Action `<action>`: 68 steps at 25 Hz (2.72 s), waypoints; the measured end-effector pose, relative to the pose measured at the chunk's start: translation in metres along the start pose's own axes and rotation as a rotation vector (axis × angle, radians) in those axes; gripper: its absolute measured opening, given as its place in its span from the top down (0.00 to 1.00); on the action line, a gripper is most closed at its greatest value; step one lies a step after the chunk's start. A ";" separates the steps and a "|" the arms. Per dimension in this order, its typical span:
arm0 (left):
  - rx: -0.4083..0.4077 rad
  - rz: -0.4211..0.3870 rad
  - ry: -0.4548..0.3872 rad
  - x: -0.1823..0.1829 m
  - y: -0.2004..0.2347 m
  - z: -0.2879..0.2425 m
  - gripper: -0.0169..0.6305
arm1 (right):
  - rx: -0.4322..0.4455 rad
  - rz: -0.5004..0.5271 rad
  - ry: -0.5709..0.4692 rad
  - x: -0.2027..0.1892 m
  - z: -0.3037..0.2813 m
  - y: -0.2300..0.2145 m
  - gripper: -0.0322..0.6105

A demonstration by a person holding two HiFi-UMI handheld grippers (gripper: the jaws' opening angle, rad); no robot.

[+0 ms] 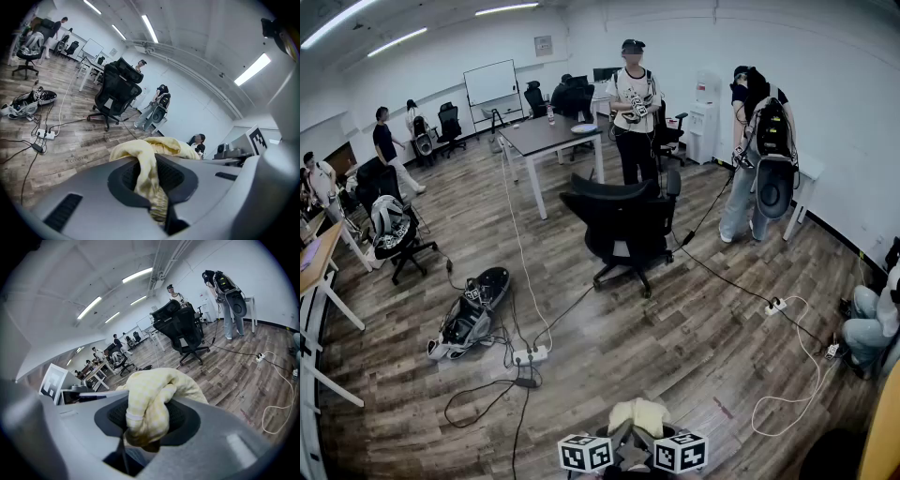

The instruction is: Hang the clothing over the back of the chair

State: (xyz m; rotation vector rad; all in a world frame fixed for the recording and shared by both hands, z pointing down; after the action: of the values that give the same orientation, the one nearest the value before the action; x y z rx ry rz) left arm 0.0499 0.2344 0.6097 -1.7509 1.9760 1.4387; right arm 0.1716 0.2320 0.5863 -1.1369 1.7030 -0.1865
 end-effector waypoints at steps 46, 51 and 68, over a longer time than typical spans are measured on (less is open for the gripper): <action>-0.261 -0.062 0.142 0.085 0.037 -0.090 0.91 | -0.149 -0.177 -0.092 0.071 -0.054 -0.047 0.71; -0.258 -0.084 0.153 0.115 0.057 -0.102 0.91 | -0.150 -0.178 -0.074 0.096 -0.082 -0.051 0.71; -0.259 -0.148 0.146 0.185 0.111 -0.110 0.91 | -0.142 -0.163 -0.113 0.145 -0.152 -0.042 0.71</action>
State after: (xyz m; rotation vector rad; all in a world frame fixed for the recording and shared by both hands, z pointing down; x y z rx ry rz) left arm -0.0492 0.0129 0.6102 -2.1175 1.7419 1.6182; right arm 0.0707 0.0424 0.5847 -1.3679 1.5438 -0.1017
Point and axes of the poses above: the fingertips, and each gripper's own axes: z backward along the fingers, y to its left, x out of its top, the point moved 7 cm from there along z, backward along the fingers, and after that the axes turned 11 degrees about x, right-handed, at the moved point
